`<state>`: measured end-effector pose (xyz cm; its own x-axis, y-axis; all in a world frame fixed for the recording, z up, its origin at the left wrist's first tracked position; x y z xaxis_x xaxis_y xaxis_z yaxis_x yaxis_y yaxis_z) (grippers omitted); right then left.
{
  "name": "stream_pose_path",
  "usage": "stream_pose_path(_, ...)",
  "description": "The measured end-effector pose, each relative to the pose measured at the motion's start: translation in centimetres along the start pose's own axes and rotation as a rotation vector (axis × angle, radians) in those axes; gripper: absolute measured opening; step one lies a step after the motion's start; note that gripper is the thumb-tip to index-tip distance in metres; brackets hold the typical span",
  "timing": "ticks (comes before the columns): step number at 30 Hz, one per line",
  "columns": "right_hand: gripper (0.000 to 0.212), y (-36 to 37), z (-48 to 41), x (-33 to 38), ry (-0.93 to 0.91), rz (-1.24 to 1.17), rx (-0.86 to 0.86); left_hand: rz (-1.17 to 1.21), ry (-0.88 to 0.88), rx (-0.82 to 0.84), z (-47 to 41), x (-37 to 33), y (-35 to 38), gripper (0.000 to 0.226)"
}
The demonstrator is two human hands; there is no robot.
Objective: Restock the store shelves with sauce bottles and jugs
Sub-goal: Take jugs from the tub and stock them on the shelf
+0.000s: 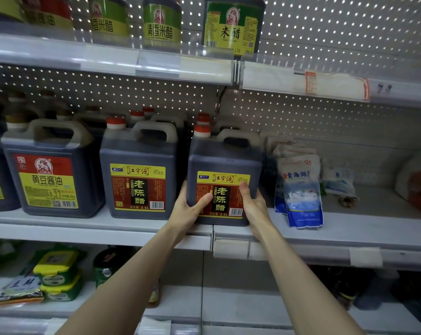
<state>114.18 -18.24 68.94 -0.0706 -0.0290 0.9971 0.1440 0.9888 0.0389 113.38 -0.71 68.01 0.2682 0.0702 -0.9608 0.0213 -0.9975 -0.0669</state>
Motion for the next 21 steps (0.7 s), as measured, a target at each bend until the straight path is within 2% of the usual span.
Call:
stream_pose_path(5, 0.086, -0.1, 0.2, 0.2, 0.002, -0.002, 0.006, -0.009, -0.034, 0.008, 0.0, -0.3, 0.0, 0.058)
stream_pose_path(9, 0.064, -0.3, 0.9, 0.8, 0.01, 0.024, 0.008, -0.028, -0.081, 0.029, 0.5, -1.0, -0.3, 0.062)
stream_pose_path(12, 0.059, -0.5, 2.1, 1.7, -0.002, 0.039, 0.015, -0.048, -0.104, 0.033, 1.1, -2.0, -0.8, 0.064)
stream_pose_path(18, 0.071, -0.4, 6.0, 5.3, -0.039, 0.058, -0.041, -0.073, -0.128, 0.087, 4.1, -6.9, -2.0, 0.072)
stream_pose_path(21, 0.065, -0.1, 8.8, 8.2, -0.087, 0.084, -0.083, -0.099, -0.127, 0.087, 5.8, -10.0, -3.5, 0.073)
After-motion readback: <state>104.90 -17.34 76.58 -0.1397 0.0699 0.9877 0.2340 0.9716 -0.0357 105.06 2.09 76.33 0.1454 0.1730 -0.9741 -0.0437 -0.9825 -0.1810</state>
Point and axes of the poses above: each hand's wrist, its own z-axis away from the middle knuckle, its own y-axis out of the palm, x = y × z, the point moved 5 cm from there along -z, towards the middle knuckle, and after that the axes turned 5 degrees about -z, right-handed, at the moved point
